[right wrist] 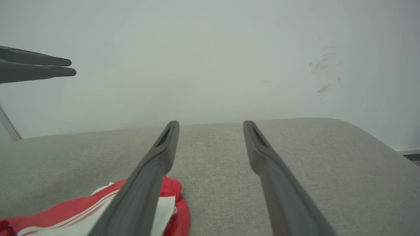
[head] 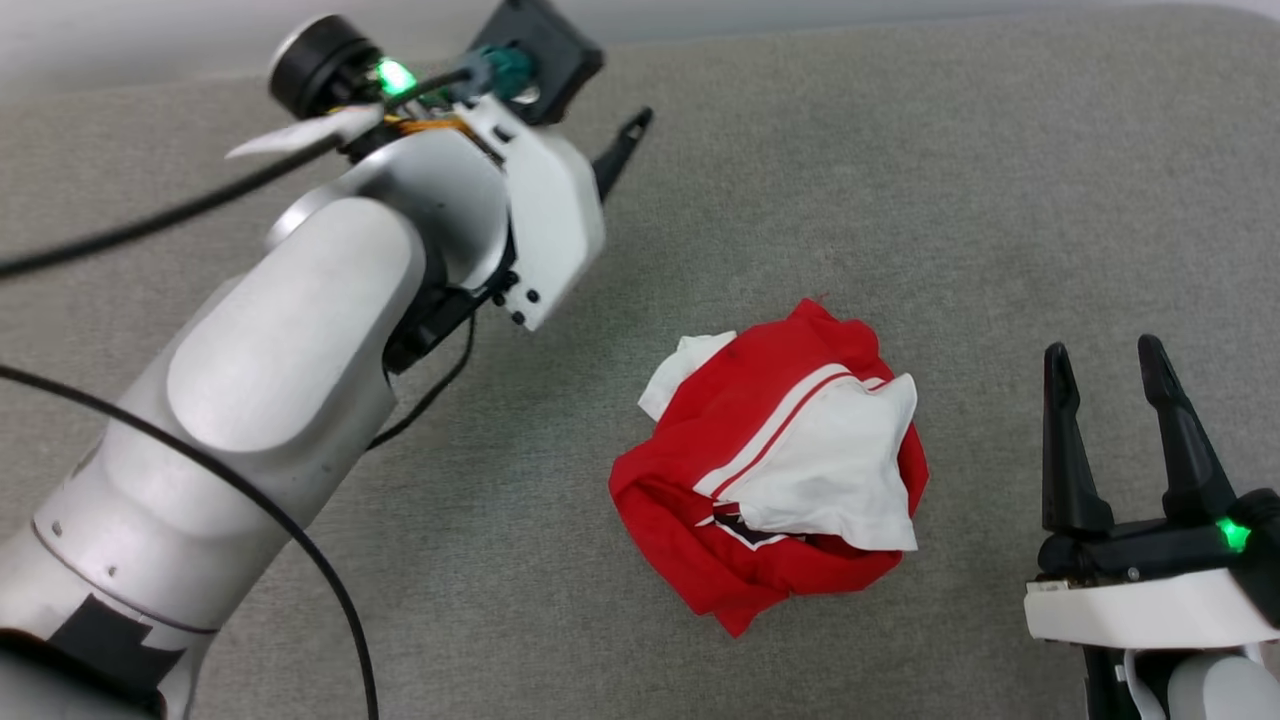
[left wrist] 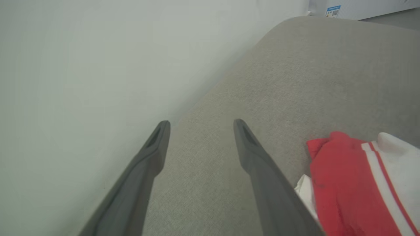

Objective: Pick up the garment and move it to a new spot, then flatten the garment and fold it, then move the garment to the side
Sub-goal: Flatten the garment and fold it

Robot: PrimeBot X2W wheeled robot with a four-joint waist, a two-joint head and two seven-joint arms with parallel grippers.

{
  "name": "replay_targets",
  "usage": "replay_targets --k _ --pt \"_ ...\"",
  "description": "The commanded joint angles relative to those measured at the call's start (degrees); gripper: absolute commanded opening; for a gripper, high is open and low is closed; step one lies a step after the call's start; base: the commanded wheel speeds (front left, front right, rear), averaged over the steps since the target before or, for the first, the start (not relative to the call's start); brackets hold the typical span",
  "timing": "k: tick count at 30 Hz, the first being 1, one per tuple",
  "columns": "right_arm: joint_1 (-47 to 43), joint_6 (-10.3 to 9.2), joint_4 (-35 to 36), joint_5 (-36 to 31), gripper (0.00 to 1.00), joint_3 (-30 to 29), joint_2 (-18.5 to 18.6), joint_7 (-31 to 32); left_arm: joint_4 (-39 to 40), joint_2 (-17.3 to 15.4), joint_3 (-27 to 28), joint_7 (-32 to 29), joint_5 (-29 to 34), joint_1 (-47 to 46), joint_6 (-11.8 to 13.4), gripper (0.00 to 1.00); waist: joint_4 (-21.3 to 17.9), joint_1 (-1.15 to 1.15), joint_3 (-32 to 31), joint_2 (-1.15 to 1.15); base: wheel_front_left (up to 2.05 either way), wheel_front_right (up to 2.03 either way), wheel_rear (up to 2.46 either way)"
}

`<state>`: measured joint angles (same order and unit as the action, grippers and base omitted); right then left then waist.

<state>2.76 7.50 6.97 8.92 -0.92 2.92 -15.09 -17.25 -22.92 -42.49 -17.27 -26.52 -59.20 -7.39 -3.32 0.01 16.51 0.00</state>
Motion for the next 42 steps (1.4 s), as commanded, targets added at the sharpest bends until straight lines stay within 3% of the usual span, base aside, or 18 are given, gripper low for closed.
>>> replay_targets --k 1,7,17,22,29,32,33,34,38,42 --pt "1.28 -0.02 0.36 0.48 1.00 0.29 -0.06 -0.12 0.81 -1.14 -3.72 -3.19 -4.37 -2.69 0.03 1.00 -1.04 -0.01 1.55 0.00 0.00 0.00 0.00" --pt "2.90 -0.02 0.70 0.93 1.00 0.73 -0.07 -0.12 2.62 -4.06 -15.76 -12.82 -14.27 -9.07 0.03 1.00 -2.77 -0.01 4.09 0.00 0.00 0.00 0.00" --pt "5.74 -0.02 1.33 1.53 1.00 1.16 -0.06 -0.11 3.31 -6.43 -29.16 -22.05 -24.14 -15.55 0.03 1.00 -5.52 -0.01 8.14 0.00 0.00 0.00 0.00" --pt "6.52 -0.02 1.43 2.11 1.00 1.40 -0.06 -0.11 3.13 -6.29 -30.84 -25.00 -24.22 -14.18 0.01 1.00 -6.70 -0.01 9.78 0.00 0.00 0.00 0.00" --pt "7.31 -0.02 1.33 2.45 1.00 1.68 -0.07 -0.11 8.49 -6.70 -31.34 -36.07 -18.35 -6.19 -0.03 1.00 -7.63 -0.01 11.28 0.00 0.00 0.00 0.00" --pt "7.65 -0.02 1.30 2.46 1.00 1.71 -0.07 -0.11 9.66 -7.41 -31.83 -38.17 -16.90 -3.72 -0.12 1.00 -7.78 -0.01 11.53 0.00 0.00 0.00 0.00" --pt "7.69 -0.02 1.27 2.41 1.00 1.62 -0.07 -0.11 9.67 -7.57 -31.90 -37.54 -16.70 -3.54 -0.12 0.34 -7.74 -0.01 11.52 0.00 0.00 0.00 0.00" --pt "7.64 -0.02 1.21 2.31 1.00 1.49 -0.07 -0.11 9.48 -7.67 -31.86 -36.76 -16.32 -3.64 -0.12 0.00 -7.65 -0.01 11.43 0.00 0.00 0.00 0.00" --pt "6.68 -0.02 0.89 1.61 1.00 1.37 -0.07 -0.11 8.17 -7.75 -31.29 -32.51 -15.53 -5.98 0.03 0.00 -6.74 -0.01 10.01 0.00 0.00 0.00 0.00" --pt "5.30 -0.02 0.45 1.08 1.00 1.47 -0.07 -0.11 6.01 -7.14 -30.84 -24.33 -17.17 -8.87 0.10 0.00 -5.06 -0.01 7.32 0.00 0.00 0.00 0.00"
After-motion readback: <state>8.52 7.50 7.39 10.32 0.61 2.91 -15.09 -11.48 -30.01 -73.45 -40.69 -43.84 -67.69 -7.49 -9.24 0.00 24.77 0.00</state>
